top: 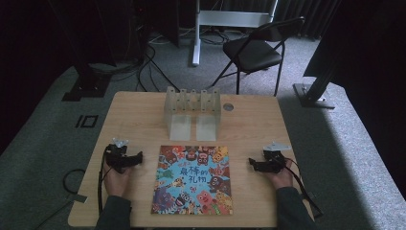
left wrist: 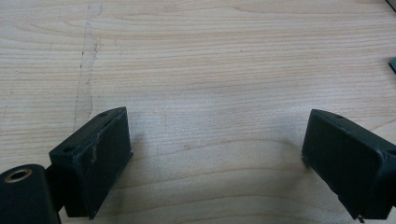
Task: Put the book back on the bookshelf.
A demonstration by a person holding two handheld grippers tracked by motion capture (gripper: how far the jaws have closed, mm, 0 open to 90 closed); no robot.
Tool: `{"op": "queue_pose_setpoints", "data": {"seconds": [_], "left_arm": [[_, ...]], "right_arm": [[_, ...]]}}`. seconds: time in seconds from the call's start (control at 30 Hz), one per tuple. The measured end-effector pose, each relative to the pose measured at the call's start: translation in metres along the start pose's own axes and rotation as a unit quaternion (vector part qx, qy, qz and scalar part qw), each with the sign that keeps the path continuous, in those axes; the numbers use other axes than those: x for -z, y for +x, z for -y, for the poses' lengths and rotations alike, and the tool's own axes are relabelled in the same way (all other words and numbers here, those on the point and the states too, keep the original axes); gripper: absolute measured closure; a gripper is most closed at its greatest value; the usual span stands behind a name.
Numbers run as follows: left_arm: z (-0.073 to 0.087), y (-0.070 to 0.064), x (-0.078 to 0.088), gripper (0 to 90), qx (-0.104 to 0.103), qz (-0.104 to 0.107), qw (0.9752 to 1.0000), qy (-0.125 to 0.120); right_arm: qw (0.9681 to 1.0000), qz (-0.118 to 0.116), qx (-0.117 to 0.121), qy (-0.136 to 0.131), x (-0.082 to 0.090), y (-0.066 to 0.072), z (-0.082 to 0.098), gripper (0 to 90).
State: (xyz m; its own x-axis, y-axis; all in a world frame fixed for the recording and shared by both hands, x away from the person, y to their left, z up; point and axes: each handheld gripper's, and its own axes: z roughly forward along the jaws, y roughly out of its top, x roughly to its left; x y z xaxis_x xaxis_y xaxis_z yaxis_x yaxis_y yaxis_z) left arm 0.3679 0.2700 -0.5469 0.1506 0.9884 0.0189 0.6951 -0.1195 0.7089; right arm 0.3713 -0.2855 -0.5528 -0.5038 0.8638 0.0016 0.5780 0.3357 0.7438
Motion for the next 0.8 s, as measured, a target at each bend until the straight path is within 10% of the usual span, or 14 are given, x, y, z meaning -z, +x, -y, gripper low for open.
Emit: {"op": "queue_pose_setpoints", "data": {"seconds": [0.8], "left_arm": [[0.0030, -0.0040, 0.0031, 9.4, 0.002, -0.002, 1.0000, -0.001]], "right_arm": [[0.9999, -0.008, 0.007, -0.003, 0.0006, 0.0000, 0.0003, 22.6]]}}
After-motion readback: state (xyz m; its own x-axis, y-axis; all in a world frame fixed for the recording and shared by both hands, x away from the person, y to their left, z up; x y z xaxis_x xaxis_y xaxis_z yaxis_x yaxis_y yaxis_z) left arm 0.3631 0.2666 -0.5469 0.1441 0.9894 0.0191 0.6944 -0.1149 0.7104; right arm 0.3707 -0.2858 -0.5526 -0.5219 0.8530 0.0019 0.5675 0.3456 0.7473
